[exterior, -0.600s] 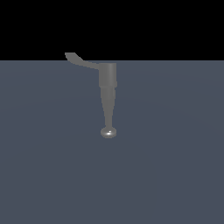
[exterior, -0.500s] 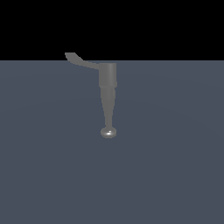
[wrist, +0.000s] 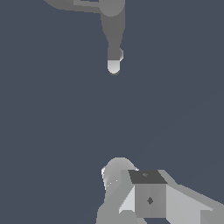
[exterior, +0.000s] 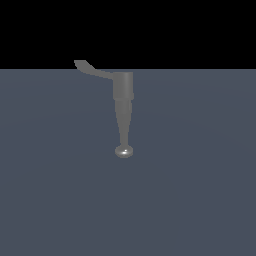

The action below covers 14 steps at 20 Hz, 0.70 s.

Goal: Turn on the faucet by rotating a designated handle.

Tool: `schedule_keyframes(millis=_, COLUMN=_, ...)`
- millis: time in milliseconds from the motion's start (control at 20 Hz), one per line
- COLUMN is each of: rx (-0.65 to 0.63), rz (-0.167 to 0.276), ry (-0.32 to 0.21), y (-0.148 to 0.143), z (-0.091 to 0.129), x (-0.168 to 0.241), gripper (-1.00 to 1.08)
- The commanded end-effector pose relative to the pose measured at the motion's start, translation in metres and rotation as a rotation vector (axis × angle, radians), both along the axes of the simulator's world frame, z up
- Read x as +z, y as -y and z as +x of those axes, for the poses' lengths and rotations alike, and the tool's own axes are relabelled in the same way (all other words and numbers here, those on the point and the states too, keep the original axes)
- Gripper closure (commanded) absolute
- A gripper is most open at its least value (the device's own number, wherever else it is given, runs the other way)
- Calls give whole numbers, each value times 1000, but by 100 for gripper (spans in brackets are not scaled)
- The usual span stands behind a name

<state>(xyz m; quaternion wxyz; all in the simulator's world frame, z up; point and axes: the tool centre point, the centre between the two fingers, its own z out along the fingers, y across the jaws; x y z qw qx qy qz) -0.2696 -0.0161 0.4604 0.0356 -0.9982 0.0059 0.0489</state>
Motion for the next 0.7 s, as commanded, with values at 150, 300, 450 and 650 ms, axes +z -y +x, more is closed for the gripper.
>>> schedule_keyframes(millis=150, rx=-8, rz=-1, ry=0, y=0, z=2, x=0, gripper=108)
schedule_keyframes(millis=300, rx=-28, rz=-2, ry=-1, y=-1, z=6, x=-1, gripper=108)
schedule_keyframes(millis=450, rx=-57, rz=-5, ry=-1, y=-2, z=12, x=-1, gripper=108)
schedule_keyframes(millis=650, rx=-111, rz=-11, ry=-3, y=-4, z=23, x=-3, gripper=108)
